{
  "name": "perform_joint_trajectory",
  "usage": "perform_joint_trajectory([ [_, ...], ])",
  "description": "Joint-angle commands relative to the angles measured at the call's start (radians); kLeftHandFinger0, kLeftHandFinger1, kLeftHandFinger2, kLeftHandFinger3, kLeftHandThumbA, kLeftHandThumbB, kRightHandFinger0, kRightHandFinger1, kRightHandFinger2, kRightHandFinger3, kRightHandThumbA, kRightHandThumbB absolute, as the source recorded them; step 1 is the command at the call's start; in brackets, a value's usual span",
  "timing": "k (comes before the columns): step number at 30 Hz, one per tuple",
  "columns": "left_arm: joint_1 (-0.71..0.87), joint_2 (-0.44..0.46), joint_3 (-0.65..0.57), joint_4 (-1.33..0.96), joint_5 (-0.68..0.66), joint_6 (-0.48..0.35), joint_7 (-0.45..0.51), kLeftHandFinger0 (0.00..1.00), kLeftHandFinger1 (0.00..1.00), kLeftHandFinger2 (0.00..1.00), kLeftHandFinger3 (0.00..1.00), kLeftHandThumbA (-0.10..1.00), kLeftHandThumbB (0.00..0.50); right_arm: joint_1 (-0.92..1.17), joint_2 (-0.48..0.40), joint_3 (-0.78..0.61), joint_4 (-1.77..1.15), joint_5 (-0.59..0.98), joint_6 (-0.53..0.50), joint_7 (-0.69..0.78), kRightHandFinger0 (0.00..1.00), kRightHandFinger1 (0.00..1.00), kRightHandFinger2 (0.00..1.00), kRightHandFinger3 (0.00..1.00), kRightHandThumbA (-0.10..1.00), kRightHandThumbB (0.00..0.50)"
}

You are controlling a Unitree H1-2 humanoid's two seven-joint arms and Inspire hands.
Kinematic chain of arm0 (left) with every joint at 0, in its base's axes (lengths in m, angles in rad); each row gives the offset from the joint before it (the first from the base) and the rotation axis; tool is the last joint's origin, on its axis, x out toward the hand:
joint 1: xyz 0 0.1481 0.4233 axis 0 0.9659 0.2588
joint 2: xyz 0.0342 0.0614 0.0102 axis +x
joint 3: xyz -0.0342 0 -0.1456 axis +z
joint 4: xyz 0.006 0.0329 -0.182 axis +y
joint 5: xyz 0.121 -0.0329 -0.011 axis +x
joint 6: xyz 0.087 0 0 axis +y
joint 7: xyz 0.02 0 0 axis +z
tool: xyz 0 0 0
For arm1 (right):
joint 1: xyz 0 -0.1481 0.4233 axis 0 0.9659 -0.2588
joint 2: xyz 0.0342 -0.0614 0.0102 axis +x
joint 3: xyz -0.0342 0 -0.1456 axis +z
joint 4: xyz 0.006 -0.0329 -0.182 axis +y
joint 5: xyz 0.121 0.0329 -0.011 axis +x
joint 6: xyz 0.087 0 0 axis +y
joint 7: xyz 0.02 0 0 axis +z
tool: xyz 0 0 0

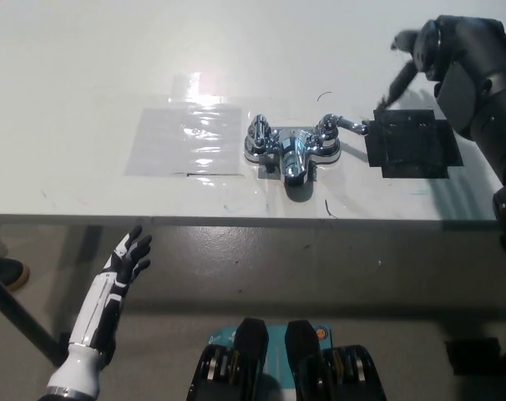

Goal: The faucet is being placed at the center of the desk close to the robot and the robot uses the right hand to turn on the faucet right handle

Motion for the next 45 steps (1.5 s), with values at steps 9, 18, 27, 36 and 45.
perform_joint_trajectory([
  [9,-0.084,0.004,0.036,-0.016,-0.024,0.018,0.013,1.00,1.00,1.00,1.00,0.98,0.206,-0.211,-0.237,-0.282,-0.380,0.068,0.016,-0.350,1.00,1.00,1.00,1.00,0.98,0.242],
  [18,-0.085,0.010,0.043,-0.028,-0.028,0.022,0.004,1.00,1.00,1.00,1.00,0.97,0.187,0.095,-0.301,-0.675,-1.199,0.234,0.145,-0.211,1.00,1.00,1.00,1.00,0.98,0.280],
  [27,-0.071,0.019,0.044,-0.036,-0.029,0.032,-0.003,1.00,1.00,1.00,1.00,1.00,0.183,0.477,-0.230,-0.881,-1.910,0.468,0.207,-0.140,1.00,1.00,1.00,1.00,1.00,0.335],
  [36,-0.049,0.019,0.043,-0.033,-0.054,0.038,-0.017,1.00,1.00,1.00,1.00,0.99,0.196,0.960,-0.152,-0.857,-2.277,0.687,0.122,-0.242,1.00,1.00,1.00,1.00,0.98,0.290],
  [45,-0.008,0.026,0.042,-0.038,-0.048,0.038,-0.021,1.00,1.00,1.00,1.00,0.96,0.167,1.136,-0.116,-0.814,-2.245,0.645,-0.001,-0.273,1.00,1.00,1.00,1.00,1.00,0.265],
])
